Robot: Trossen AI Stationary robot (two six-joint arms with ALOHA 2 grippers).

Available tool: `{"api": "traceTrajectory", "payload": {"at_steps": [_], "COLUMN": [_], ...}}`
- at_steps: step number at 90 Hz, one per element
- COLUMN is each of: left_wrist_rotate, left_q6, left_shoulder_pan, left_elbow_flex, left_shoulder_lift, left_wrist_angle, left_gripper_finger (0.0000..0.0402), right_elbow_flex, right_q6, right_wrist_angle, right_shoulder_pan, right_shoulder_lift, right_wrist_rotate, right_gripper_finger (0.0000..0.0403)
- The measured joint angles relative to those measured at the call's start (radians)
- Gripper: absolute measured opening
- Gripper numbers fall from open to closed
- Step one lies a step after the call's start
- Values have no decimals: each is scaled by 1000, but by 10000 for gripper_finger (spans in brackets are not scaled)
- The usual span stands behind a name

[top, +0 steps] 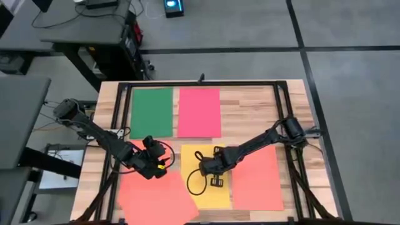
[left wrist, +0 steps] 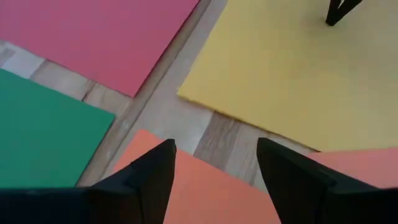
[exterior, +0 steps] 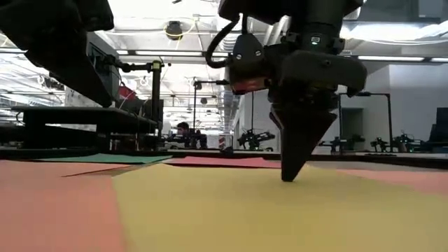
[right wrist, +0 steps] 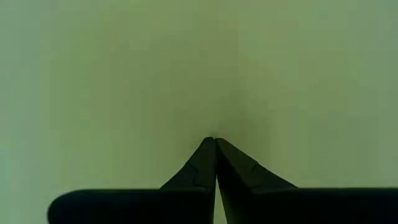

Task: Organize paper
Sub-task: Stack the orange paper on top of the orange paper

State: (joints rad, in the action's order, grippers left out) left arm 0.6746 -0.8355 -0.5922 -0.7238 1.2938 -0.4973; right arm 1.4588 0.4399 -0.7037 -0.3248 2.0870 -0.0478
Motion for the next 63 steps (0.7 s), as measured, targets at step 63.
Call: {"api": "traceTrajectory", "payload": {"at_steps": [63], "left_wrist_rotate": [-217], "left_q6": [-64], "left_shoulder_pan": [-25], "left_elbow_flex": [0], "left_shoulder_lift": [0], "left_wrist_angle": [-2], "left_gripper_finger": [210], "right_elbow_flex": [128], "right_q6": [-56], "right_wrist_angle": [279], "right_shoulder_pan": [-36], "right_shoulder_lift": [-2], "right_wrist_rotate": [-32], "right_gripper_finger": [0]}}
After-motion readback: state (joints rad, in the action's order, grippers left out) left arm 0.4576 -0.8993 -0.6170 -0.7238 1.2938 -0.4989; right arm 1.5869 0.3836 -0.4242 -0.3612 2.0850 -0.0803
